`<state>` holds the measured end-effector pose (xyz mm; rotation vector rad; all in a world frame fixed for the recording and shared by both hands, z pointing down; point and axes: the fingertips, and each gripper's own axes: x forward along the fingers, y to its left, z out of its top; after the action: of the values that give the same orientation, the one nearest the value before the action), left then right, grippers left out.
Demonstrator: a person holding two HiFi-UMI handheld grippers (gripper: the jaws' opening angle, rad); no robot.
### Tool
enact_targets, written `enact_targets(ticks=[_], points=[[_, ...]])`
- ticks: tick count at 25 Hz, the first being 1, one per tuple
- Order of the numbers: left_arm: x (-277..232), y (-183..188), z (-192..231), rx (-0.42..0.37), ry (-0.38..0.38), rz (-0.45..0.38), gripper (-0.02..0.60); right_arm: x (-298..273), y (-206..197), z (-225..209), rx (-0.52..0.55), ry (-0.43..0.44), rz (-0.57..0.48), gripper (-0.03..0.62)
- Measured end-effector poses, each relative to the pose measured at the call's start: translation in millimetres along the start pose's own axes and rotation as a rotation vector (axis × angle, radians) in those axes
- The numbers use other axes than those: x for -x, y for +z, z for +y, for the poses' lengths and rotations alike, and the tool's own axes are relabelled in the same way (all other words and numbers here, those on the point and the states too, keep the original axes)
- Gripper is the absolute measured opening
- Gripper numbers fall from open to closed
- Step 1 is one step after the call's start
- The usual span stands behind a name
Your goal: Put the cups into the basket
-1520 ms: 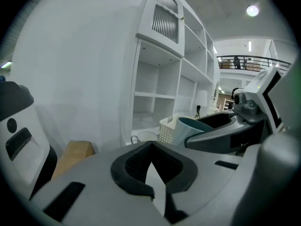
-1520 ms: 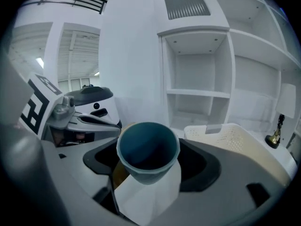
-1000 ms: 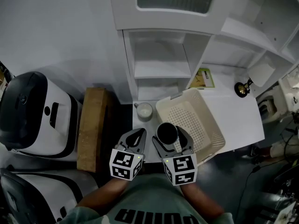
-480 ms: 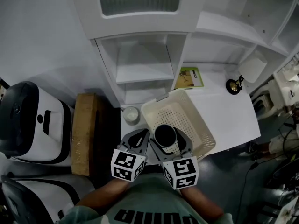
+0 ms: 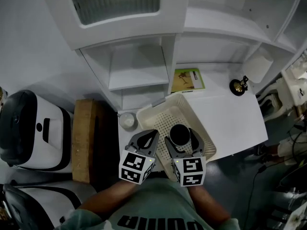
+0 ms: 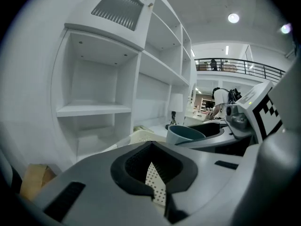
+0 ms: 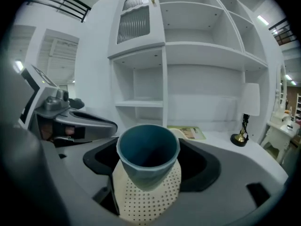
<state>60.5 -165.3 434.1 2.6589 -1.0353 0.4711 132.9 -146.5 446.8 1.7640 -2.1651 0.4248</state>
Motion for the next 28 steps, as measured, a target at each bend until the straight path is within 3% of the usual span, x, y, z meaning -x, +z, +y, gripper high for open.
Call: enact_targets(ticks=[10, 28], points=[[-44, -3, -15, 0.0, -0.019, 0.057, 0.006, -30, -33, -49, -0.024, -0.099, 0.048, 0.38], [-75, -17, -13, 0.027, -0.016, 0.126, 0.006, -79, -85, -77, -0.032, -0.187, 0.168, 0.38]])
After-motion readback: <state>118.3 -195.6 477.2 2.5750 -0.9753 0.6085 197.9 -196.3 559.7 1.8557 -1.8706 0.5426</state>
